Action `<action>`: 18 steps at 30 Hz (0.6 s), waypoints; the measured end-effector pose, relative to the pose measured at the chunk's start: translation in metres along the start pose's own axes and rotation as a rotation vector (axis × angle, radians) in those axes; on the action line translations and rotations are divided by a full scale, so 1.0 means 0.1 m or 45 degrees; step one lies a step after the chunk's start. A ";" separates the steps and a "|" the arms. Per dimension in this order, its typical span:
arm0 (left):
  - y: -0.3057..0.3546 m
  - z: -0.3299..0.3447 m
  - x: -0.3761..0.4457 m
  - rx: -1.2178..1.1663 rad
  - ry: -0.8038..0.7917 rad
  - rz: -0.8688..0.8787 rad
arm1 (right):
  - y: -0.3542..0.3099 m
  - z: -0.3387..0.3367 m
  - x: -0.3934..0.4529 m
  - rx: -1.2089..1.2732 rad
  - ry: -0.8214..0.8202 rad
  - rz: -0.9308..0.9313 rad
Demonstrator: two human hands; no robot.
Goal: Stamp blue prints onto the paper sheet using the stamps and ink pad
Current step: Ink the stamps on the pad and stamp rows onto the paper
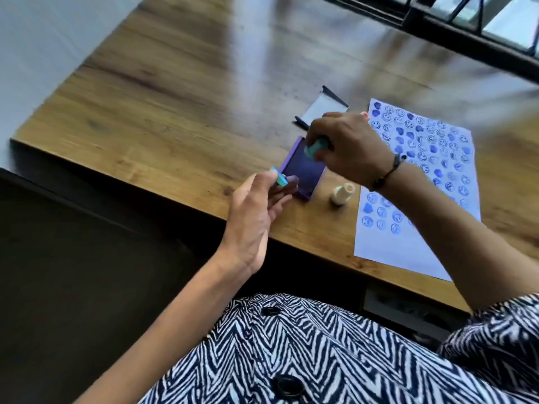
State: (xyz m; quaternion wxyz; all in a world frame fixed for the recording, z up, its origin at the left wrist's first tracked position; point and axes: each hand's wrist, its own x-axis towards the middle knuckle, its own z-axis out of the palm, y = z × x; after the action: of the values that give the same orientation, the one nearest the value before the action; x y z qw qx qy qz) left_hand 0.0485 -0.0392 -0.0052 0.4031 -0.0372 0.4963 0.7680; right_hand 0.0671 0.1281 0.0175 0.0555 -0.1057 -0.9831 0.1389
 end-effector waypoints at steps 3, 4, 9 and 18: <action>-0.02 -0.01 0.01 -0.015 0.005 -0.012 | -0.11 0.05 -0.08 -0.059 -0.007 -0.050; -0.02 -0.01 0.01 -0.021 0.004 -0.016 | -0.15 0.10 -0.10 -0.101 -0.106 -0.091; -0.05 0.03 -0.01 -0.009 -0.049 -0.023 | -0.14 0.06 0.00 -0.158 -0.135 -0.066; -0.14 0.18 -0.07 0.199 -0.265 0.023 | 0.09 -0.26 -0.11 0.257 0.052 0.295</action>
State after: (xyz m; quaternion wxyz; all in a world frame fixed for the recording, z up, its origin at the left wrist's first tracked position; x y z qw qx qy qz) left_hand 0.0686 -0.0259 -0.0032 0.4471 0.0788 0.5105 0.7302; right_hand 0.0831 0.1405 0.0389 0.0695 -0.2153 -0.9440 0.2403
